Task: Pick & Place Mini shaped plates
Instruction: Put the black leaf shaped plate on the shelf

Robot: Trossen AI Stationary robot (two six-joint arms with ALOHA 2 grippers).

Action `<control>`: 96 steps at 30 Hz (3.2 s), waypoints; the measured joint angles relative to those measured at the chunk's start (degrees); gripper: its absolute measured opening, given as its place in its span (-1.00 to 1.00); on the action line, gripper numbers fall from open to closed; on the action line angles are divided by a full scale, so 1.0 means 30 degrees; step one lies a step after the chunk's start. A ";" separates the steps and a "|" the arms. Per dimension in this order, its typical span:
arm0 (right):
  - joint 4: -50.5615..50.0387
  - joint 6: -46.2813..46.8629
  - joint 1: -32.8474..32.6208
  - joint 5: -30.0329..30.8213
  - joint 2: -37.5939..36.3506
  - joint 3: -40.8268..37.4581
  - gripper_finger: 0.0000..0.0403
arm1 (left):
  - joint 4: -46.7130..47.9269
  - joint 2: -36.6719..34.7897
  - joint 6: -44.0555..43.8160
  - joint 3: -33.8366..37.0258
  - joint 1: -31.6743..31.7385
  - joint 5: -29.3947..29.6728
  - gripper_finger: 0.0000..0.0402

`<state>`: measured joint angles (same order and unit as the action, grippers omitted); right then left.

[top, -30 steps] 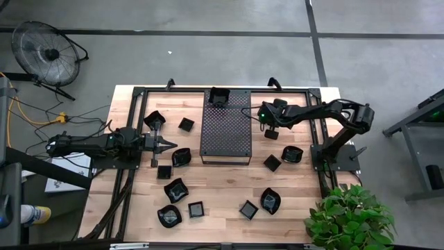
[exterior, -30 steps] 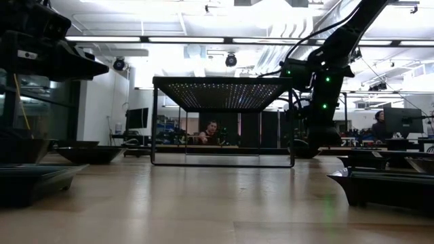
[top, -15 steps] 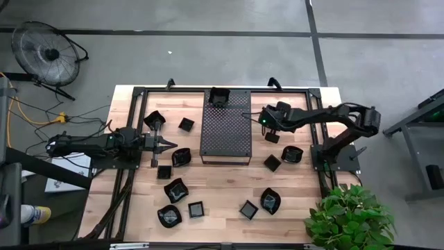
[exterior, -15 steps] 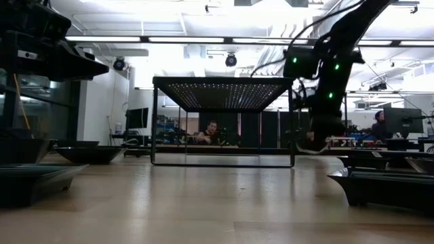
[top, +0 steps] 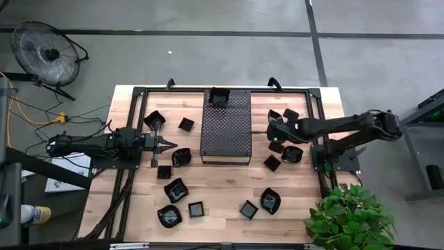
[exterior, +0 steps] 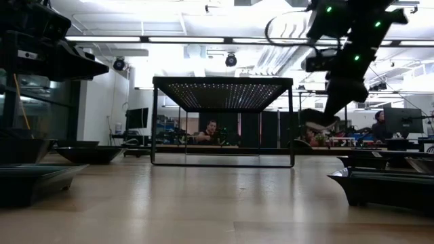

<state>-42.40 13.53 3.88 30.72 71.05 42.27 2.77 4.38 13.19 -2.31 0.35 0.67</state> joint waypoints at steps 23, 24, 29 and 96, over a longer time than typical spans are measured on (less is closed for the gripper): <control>-0.7577 -0.1189 -0.3082 -0.1230 0.4328 1.0883 -1.00 | -0.0001 0.0006 0.0000 0.0000 -0.0003 0.0000 -0.99; -0.7580 -0.1649 -0.3130 -0.1231 0.4761 1.1406 -1.00 | -0.0003 0.0004 -0.0004 0.0000 0.0002 0.0000 -0.99; -0.7772 -0.4842 -0.3352 -0.0987 0.6897 1.3822 -1.00 | -0.0003 0.0003 -0.0004 0.0000 -0.0002 0.0000 -0.99; -0.7553 -0.8658 -0.0532 -0.1853 1.2020 1.8124 -0.92 | -0.0003 0.0005 0.0000 0.0000 0.0005 -0.0007 -0.99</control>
<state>-65.05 -12.45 2.28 25.16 107.11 96.64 2.76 4.40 13.19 -2.31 0.36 0.64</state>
